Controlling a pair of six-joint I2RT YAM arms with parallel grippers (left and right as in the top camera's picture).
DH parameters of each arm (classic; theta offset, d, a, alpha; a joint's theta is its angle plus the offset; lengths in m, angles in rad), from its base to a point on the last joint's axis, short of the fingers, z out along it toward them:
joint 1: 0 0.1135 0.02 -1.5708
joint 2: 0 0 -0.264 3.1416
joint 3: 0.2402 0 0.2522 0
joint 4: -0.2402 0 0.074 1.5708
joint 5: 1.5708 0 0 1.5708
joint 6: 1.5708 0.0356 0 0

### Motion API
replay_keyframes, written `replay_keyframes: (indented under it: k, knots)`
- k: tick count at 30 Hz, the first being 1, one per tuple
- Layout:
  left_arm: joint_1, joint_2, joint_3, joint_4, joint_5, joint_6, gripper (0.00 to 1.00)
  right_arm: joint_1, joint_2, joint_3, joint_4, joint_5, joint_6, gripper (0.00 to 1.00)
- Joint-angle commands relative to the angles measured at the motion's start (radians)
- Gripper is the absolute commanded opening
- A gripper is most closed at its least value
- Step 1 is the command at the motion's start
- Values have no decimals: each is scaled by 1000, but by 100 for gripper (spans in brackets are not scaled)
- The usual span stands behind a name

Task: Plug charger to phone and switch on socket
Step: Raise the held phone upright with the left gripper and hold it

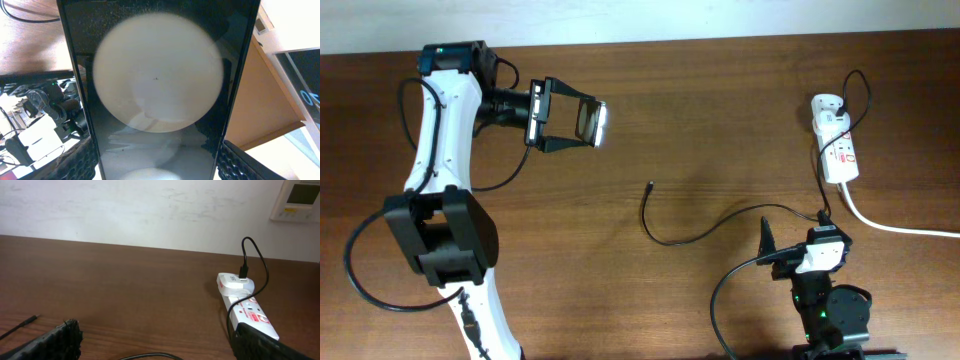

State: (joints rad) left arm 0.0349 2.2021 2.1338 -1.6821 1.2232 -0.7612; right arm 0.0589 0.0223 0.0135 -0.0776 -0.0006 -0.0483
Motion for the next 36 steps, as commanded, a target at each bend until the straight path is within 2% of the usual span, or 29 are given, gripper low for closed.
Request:
replay_keyframes:
  k: [1,36]
  knots:
    - [3,2,26,1,26,-10,9,7,-7,-8,-2,-6,3,99]
    - [3,2,26,1,27,-10,13,7,-7,-8,-2,-6,3,99]
